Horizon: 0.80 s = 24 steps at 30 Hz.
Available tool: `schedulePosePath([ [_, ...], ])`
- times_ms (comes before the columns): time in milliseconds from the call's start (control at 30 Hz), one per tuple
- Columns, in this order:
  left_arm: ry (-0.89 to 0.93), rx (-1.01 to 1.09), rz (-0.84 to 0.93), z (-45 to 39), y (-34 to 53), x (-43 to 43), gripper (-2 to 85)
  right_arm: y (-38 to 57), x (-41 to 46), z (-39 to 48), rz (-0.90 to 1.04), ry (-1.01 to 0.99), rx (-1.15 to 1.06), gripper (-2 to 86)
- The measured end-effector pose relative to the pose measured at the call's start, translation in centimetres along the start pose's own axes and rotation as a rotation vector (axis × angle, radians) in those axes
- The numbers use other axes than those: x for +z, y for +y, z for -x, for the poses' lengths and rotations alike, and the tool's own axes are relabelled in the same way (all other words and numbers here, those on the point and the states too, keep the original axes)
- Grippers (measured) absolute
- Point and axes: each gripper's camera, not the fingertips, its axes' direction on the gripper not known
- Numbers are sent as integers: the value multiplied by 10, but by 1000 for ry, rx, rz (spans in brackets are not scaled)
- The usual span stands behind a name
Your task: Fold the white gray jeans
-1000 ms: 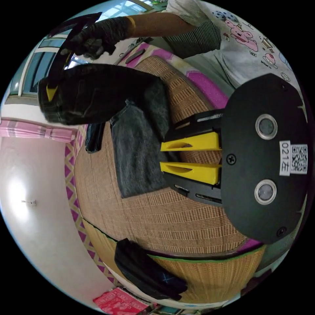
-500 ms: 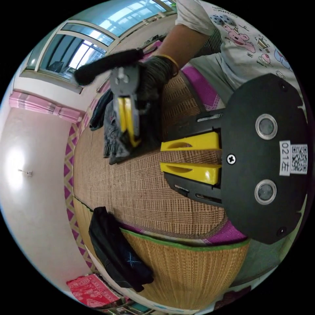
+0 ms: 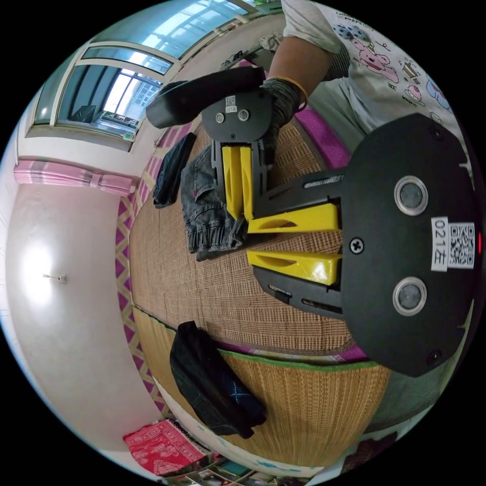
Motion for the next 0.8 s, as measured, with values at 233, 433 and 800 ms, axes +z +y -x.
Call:
schedulePosePath([
  [233, -20, 0, 13, 15, -36, -23, 53, -3, -17, 0, 4, 10, -17, 56],
  [433, 10, -25, 44, 37, -81, -23, 55, -3, -37, -34, 22, -146, 26, 38],
  [800, 397, -288, 136, 130, -194, 39, 129, 123, -164, -308, -127, -223, 720, 114],
])
